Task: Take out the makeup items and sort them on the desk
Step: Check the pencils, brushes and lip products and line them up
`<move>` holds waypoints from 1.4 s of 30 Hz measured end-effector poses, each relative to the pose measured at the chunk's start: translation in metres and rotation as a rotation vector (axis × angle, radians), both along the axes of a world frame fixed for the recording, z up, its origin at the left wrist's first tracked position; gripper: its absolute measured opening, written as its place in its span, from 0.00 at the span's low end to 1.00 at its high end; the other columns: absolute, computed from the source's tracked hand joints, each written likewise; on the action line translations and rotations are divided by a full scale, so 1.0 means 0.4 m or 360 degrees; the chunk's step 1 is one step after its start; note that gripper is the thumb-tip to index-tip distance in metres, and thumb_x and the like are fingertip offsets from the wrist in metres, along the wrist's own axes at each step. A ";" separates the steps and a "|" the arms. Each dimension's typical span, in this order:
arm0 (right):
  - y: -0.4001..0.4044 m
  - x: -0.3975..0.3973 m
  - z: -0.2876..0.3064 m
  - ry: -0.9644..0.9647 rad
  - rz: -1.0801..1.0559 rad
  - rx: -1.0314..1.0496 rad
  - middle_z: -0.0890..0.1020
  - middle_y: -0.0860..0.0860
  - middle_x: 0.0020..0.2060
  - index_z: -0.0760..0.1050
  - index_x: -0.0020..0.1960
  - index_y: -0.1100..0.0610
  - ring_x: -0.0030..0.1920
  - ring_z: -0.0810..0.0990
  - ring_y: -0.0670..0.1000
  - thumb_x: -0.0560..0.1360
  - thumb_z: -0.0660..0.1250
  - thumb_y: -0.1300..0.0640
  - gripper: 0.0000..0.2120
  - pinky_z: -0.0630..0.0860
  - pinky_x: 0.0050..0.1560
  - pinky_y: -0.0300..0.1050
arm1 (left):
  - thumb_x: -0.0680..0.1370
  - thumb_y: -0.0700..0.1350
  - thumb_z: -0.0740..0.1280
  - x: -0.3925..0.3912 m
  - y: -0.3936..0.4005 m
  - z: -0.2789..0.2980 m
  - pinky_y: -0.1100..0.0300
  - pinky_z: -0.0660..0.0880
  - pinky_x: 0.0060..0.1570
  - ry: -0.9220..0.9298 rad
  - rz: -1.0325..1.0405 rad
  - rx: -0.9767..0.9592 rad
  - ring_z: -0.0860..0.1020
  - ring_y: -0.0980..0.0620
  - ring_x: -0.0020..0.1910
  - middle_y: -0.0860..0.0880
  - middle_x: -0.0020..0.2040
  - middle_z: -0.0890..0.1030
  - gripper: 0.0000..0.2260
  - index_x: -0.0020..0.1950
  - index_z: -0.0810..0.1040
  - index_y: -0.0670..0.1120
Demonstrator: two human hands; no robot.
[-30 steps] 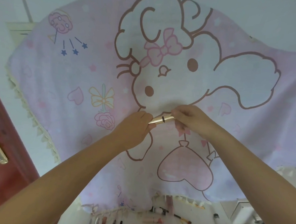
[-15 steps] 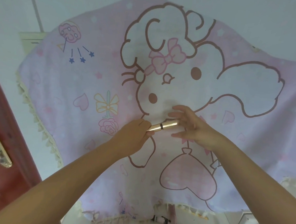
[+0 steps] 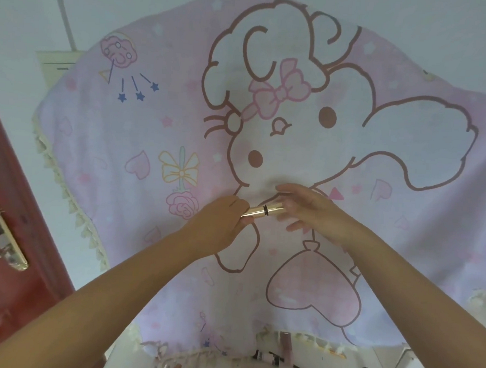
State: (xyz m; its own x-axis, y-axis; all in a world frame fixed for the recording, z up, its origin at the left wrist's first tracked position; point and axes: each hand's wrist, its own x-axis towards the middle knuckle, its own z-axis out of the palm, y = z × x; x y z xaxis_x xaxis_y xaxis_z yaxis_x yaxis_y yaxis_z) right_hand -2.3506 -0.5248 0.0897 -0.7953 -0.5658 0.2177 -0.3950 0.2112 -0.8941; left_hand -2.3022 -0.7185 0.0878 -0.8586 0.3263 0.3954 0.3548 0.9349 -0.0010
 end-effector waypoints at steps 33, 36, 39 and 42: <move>-0.038 0.001 -0.308 -0.0496 -0.0272 0.0490 0.77 0.51 0.34 0.72 0.49 0.59 0.32 0.74 0.49 0.79 0.57 0.55 0.08 0.72 0.36 0.40 | 0.80 0.47 0.56 0.049 -0.081 -0.366 0.62 0.62 0.42 -0.0626 0.0404 0.0271 0.69 0.50 0.43 0.48 0.43 0.70 0.13 0.55 0.74 0.39; -0.066 0.016 -0.480 -0.0575 -0.0011 0.1053 0.74 0.49 0.33 0.71 0.45 0.59 0.33 0.73 0.49 0.79 0.57 0.54 0.09 0.71 0.37 0.40 | 0.81 0.50 0.54 0.094 -0.105 -0.534 0.57 0.67 0.52 -0.1047 0.0745 0.0095 0.73 0.44 0.55 0.43 0.51 0.74 0.17 0.60 0.74 0.41; -0.107 0.040 -0.618 -0.0342 0.0301 0.1545 0.71 0.48 0.35 0.68 0.40 0.55 0.44 0.73 0.51 0.79 0.54 0.54 0.11 0.67 0.49 0.43 | 0.81 0.50 0.54 0.142 -0.100 -0.647 0.58 0.70 0.48 -0.1391 0.0873 0.0361 0.75 0.44 0.54 0.43 0.57 0.77 0.17 0.57 0.74 0.38; -0.150 0.058 -0.710 -0.0187 0.0423 0.1653 0.76 0.54 0.51 0.73 0.54 0.59 0.55 0.75 0.55 0.79 0.55 0.57 0.10 0.68 0.53 0.45 | 0.80 0.50 0.56 0.169 -0.096 -0.708 0.64 0.66 0.31 -0.1573 0.1062 0.0539 0.74 0.49 0.38 0.48 0.38 0.75 0.18 0.56 0.76 0.37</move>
State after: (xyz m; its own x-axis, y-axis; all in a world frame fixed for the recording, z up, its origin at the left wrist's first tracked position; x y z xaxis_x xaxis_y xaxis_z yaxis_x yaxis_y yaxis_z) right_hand -2.3274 -0.5850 -0.1944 -0.6044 -0.5875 -0.5380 -0.4634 0.8086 -0.3624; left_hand -2.2346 -0.7570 -0.1953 -0.7954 -0.2813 -0.5368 -0.4792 0.8342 0.2729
